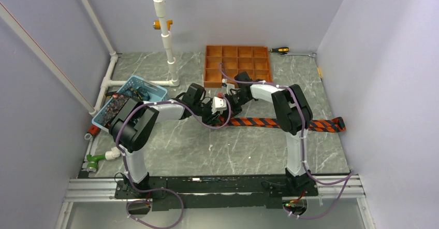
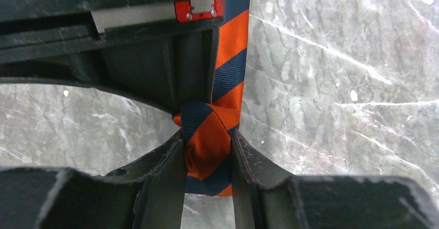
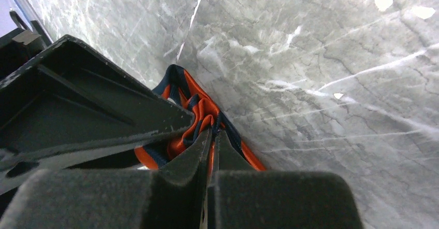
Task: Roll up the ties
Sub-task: Roll the tie at the center of the board.
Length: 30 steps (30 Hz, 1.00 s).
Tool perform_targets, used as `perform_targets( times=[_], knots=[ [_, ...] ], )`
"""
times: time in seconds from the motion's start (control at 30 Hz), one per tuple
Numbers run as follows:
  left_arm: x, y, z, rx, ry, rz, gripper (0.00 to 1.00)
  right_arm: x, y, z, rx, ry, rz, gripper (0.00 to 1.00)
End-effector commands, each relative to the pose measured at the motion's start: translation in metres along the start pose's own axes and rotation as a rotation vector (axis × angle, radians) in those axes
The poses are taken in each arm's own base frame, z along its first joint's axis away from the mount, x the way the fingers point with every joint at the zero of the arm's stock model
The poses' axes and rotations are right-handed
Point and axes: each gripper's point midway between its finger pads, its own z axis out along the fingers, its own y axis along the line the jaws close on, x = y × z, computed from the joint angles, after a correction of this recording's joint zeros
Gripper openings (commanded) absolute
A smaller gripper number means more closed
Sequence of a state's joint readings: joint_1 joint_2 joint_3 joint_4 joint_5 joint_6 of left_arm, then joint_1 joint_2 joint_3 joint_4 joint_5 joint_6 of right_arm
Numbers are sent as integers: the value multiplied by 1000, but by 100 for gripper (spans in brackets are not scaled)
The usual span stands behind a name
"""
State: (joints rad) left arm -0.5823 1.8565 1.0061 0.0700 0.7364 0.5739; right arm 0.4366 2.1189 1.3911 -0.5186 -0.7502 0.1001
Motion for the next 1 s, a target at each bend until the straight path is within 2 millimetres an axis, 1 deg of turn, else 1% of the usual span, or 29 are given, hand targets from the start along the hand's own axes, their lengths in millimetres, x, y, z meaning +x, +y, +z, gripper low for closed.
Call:
perform_targets(
  times=[0.0, 0.07, 0.13, 0.33, 0.47, 0.53, 0.67, 0.7, 0.77, 0.8, 0.97],
  knots=[
    [39, -14, 4, 25, 137, -31, 37, -4, 3, -13, 9, -35, 1, 0],
    [46, -11, 3, 12, 169, -25, 37, -9, 5, -20, -5, -51, 14, 6],
    [53, -11, 2, 4, 204, -23, 38, -13, 7, -25, -20, -65, 26, 9],
    [63, -11, 0, 6, 273, 2, 37, -18, 13, -34, -31, -74, 25, 17],
    [65, -11, 0, 8, 293, -1, 37, -16, 13, -52, -32, -85, 30, 32],
    [65, -12, 1, 11, 301, 0, 37, -14, 13, -61, -36, -86, 29, 38],
    [64, -13, 4, 21, 307, 6, 37, -13, 29, -70, -93, -104, 19, 49],
    [65, -14, 5, 25, 310, 4, 37, -14, 33, -69, -113, -110, 22, 52],
    [65, -13, 5, 25, 313, 0, 37, -15, 37, -63, -133, -105, 30, 54],
    [65, -13, 6, 27, 314, -3, 37, -13, 38, -58, -135, -92, 32, 54],
    [65, -15, 7, 37, 319, -11, 38, -13, 32, -40, -130, -71, 54, 50]
  ],
)
